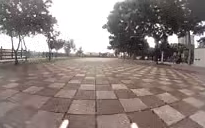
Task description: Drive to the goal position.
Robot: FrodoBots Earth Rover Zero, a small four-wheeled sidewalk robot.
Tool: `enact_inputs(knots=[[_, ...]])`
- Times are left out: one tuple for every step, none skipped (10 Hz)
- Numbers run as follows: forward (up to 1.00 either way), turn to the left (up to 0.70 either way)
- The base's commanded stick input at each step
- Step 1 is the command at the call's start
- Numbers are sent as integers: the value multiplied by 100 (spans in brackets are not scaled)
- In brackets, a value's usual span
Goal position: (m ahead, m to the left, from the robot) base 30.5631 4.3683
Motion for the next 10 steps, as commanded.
enact_inputs(knots=[[100, 0], [100, 0], [100, 0], [100, 0], [100, 0], [100, 0], [100, 0], [100, 0], [100, 0], [100, 0]])
